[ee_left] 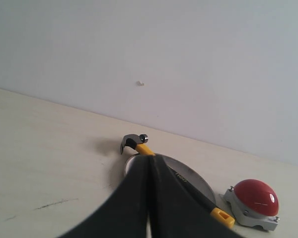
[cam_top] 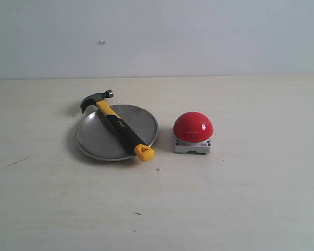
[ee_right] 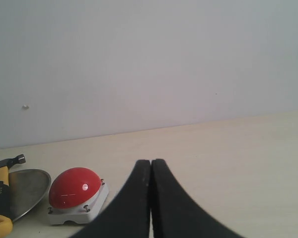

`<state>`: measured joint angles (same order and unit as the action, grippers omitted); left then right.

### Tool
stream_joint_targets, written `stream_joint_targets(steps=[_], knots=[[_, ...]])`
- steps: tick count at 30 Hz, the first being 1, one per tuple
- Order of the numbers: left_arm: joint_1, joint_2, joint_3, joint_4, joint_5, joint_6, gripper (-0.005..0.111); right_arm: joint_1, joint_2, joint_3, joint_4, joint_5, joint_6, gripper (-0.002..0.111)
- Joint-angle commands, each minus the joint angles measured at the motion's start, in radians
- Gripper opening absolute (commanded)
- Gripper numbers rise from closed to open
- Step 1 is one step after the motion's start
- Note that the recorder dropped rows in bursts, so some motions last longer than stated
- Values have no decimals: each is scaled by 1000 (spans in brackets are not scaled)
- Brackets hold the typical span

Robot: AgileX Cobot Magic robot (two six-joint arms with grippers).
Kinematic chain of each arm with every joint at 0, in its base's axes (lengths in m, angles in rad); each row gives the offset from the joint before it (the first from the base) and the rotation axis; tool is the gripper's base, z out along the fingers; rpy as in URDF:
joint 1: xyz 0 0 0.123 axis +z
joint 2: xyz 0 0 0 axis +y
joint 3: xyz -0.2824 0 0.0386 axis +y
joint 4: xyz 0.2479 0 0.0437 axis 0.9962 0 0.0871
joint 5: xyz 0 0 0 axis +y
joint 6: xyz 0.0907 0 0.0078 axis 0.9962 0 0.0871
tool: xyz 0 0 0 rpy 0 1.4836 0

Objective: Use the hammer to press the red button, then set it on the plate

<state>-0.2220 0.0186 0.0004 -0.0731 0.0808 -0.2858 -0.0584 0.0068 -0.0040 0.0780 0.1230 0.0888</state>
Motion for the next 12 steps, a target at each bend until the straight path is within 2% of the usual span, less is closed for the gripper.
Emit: stream_joint_targets(steps=[1,12], knots=[[2,-7,0,-5,0,2,0,-6,-7,4,-1,2,2,0],[2,-7,0,-5,0,2,0,-6,-7,4,-1,2,6,0]])
